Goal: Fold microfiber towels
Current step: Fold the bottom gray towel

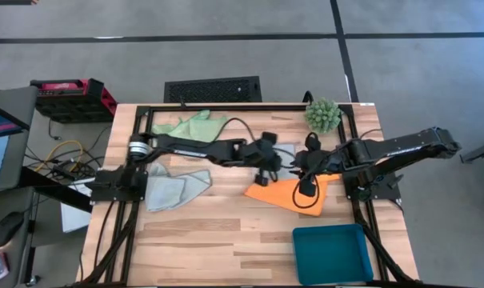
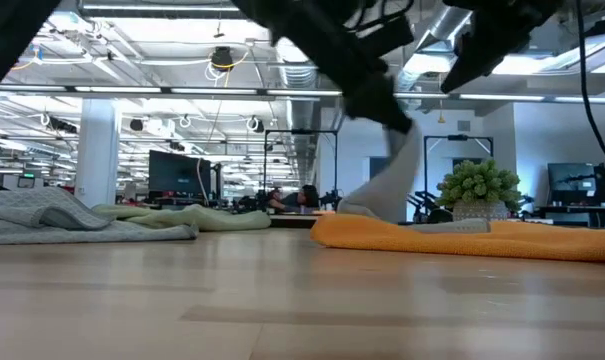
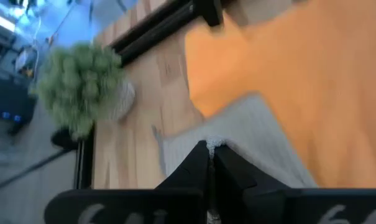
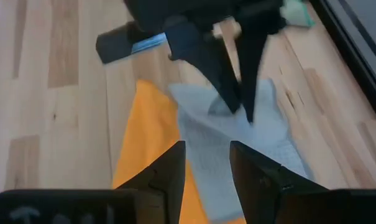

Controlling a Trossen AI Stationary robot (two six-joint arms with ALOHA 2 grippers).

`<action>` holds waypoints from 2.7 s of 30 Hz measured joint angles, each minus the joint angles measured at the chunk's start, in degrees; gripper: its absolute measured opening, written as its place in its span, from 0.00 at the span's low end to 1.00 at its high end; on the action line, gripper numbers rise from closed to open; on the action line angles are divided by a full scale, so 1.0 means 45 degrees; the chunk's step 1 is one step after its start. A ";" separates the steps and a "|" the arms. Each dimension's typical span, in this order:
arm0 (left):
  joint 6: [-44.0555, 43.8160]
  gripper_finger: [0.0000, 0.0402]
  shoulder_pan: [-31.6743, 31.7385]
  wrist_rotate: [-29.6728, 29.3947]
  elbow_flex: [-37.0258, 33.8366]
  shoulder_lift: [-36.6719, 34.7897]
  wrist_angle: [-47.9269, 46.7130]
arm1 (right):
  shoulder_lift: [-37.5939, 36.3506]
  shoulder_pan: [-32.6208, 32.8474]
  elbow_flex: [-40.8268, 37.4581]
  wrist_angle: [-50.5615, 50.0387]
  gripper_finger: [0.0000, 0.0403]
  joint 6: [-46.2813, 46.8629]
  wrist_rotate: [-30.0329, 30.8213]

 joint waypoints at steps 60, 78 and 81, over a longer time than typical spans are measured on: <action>-0.3653 0.35 -0.1007 -0.2454 0.2941 -0.2326 -0.8340 | 0.2968 -0.0337 -0.0889 0.1828 0.34 -0.0169 -0.0010; -0.5494 0.35 -0.1402 -0.3205 0.2932 -0.3388 -1.0590 | 0.7007 -0.2078 -0.0708 0.5195 0.34 0.0616 -0.1065; -0.5584 0.35 -0.1411 -0.3251 0.2932 -0.3388 -1.0614 | 0.7597 -0.2188 -0.0646 0.5196 0.34 0.0607 -0.1061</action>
